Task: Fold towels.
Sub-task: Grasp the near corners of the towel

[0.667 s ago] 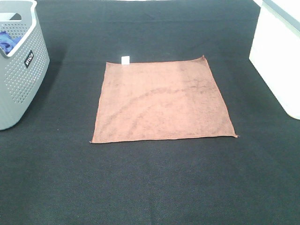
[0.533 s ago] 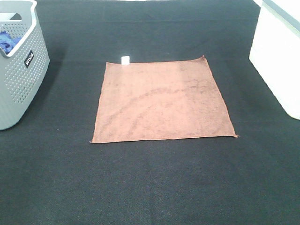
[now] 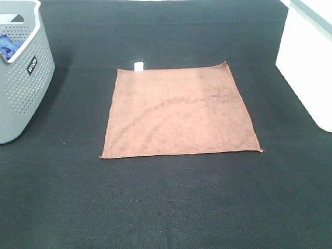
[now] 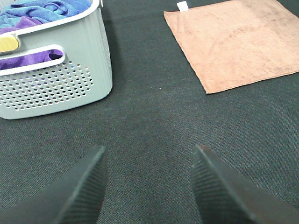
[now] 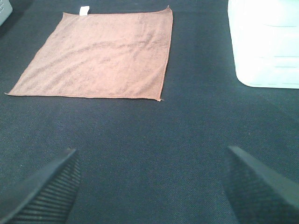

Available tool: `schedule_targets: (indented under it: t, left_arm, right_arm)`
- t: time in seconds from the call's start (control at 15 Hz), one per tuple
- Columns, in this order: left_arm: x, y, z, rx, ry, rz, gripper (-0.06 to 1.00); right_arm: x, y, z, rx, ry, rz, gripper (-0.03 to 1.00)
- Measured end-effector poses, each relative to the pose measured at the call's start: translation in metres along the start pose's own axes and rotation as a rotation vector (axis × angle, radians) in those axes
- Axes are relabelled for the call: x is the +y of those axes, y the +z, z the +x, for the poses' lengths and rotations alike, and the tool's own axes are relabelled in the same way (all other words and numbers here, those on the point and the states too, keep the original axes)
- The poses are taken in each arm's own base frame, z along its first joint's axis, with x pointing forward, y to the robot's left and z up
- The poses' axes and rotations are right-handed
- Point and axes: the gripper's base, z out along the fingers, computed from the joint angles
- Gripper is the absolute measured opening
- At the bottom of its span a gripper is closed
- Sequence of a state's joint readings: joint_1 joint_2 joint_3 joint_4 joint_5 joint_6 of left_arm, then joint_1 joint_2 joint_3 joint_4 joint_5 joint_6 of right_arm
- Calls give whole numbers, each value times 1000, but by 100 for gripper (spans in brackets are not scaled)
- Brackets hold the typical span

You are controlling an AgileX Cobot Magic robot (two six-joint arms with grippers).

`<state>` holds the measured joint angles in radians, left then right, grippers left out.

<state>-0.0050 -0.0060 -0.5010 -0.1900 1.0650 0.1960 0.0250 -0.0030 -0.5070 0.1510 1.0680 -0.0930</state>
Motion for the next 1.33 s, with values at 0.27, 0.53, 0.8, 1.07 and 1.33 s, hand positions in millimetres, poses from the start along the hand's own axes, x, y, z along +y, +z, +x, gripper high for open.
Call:
schedule_targets:
  t: [0.27, 0.53, 0.8, 1.07, 1.33]
  left_arm:
    - [0, 0, 0, 0, 0, 0, 53]
    - [0, 0, 0, 0, 0, 0, 53]
    - [0, 0, 0, 0, 0, 0, 53]
    - [0, 0, 0, 0, 0, 0, 53]
    - [0, 0, 0, 0, 0, 0, 53]
  right_arm:
    - [0, 0, 0, 0, 0, 0, 78]
    - [0, 0, 0, 0, 0, -1, 78]
    - [0, 0, 0, 0, 0, -1, 78]
    - [0, 0, 0, 0, 0, -1, 78]
    - [0, 0, 0, 0, 0, -1, 78]
